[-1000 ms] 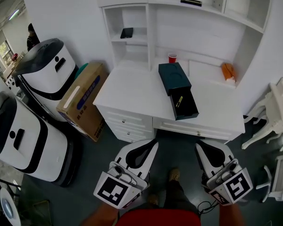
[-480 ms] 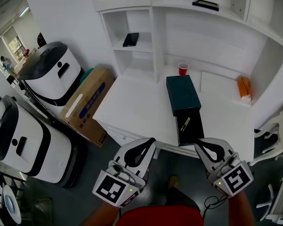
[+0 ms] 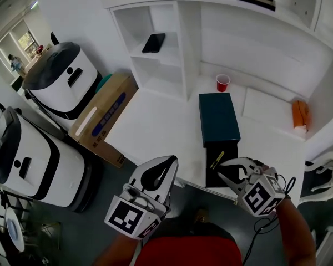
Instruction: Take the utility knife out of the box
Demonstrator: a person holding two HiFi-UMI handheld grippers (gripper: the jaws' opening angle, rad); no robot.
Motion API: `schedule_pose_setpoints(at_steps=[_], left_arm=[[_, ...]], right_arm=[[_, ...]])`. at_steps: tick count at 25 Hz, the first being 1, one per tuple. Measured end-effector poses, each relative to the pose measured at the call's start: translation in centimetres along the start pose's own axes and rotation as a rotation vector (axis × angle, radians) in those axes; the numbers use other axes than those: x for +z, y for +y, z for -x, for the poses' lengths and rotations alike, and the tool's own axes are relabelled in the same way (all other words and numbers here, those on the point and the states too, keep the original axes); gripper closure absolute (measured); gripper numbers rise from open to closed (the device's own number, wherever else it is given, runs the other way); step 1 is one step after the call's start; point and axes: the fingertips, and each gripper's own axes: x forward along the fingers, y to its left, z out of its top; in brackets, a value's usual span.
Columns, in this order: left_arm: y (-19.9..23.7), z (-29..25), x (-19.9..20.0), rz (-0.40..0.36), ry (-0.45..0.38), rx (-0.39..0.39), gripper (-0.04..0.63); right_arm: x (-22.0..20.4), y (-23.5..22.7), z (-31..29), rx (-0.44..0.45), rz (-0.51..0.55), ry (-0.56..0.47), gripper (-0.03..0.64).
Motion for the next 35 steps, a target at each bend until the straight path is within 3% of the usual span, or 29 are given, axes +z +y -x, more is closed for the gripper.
schedule_pose_setpoints(at_steps=[8,16,29,35], left_arm=[[2.7,-1.4,-1.2,0.008,0.03,0.0,0.588],[4.9,-1.8,-2.1,0.018,0.065,0.026,0.588],[7.3,-1.5,-3.3,0.045,0.115,0.103,0.588],[7.4,-1.6,-4.2,0.063,0.142,0.098,0.588]], right_arm=[[-5.6,1.2,-5.2,0.255,0.235,0.23,0.473],[-10.7,1.5,-8.6,0.467,0.48,0.423,0.448],[-12.9,3.2,-11.6,0.706,0.631,0.527,0.44],[-13.4,3.8,-11.4,0.775,0.584,0.524,0.493]])
